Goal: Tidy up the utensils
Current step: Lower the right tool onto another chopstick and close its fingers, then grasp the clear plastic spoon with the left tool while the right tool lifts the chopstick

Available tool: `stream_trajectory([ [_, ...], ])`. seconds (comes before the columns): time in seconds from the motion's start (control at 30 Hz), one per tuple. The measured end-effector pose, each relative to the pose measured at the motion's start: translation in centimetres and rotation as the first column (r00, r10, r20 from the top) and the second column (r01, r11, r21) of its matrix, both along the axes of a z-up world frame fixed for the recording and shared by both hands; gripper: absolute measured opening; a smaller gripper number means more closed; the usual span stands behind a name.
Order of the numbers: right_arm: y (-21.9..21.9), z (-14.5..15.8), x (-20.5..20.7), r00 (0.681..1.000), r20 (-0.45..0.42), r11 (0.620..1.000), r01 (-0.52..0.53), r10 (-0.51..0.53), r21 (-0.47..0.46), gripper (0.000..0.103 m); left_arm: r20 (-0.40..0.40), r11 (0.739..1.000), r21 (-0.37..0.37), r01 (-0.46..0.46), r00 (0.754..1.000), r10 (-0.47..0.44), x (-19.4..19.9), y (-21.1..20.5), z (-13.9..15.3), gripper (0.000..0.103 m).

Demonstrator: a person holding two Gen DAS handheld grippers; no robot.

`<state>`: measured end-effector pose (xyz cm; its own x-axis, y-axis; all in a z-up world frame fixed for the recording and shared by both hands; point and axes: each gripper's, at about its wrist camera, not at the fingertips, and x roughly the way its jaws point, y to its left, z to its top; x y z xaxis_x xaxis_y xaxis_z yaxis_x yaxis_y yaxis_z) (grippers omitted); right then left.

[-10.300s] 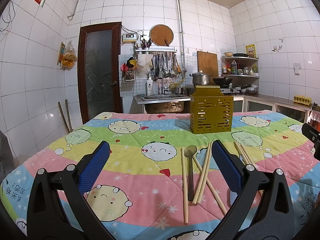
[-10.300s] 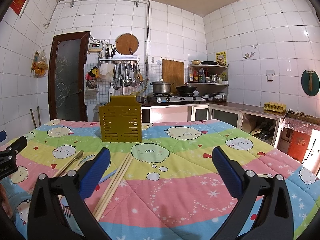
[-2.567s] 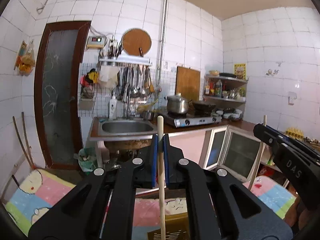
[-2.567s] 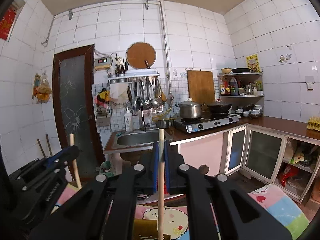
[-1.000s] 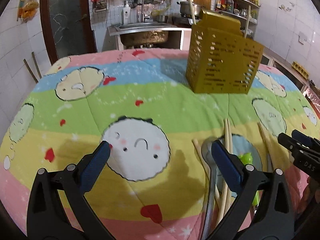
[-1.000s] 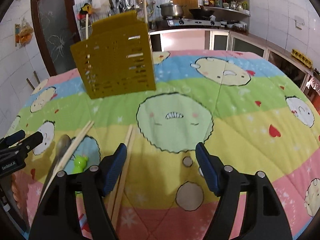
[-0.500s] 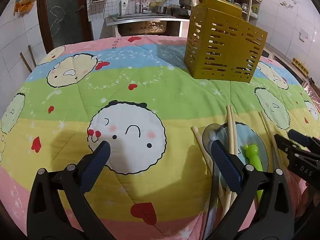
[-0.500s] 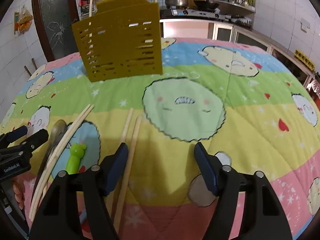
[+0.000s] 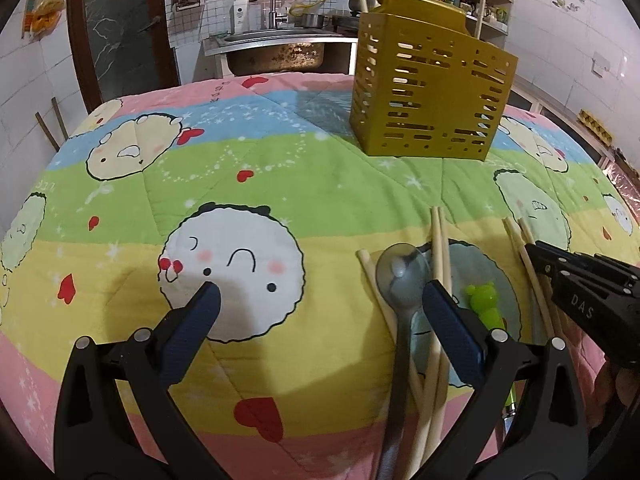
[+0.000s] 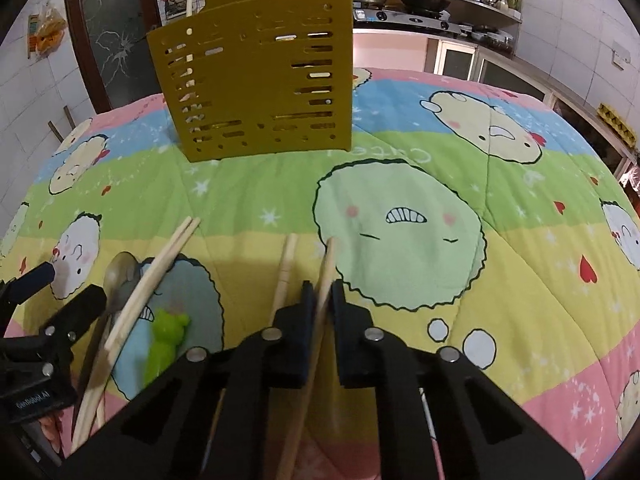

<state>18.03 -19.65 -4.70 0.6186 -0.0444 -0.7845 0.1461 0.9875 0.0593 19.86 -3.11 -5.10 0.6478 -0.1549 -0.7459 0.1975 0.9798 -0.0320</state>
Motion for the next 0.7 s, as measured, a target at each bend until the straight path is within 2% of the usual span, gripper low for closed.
stream_trajectory([
  [0.3, -2.2, 0.3, -1.8, 1.0, -0.003, 1.0, 0.005, -0.005, 0.02, 0.006, -0.023, 0.999, 0.036, 0.02, 1.0, -0.019, -0.3, -0.4, -0.6, 0.097],
  [0.5, -3.1, 0.2, -2.3, 1.0, -0.008, 0.999, 0.005, -0.004, 0.035, 0.006, -0.036, 0.997, 0.071, 0.043, 0.999, -0.04, -0.3, -1.5, -1.0, 0.092],
  [0.7, -3.4, 0.0, -2.1, 1.0, -0.006, 0.999, 0.009, -0.008, 0.045, 0.006, -0.061, 0.998, 0.043, 0.042, 0.997, -0.039, 0.5, -2.0, -1.2, 0.091],
])
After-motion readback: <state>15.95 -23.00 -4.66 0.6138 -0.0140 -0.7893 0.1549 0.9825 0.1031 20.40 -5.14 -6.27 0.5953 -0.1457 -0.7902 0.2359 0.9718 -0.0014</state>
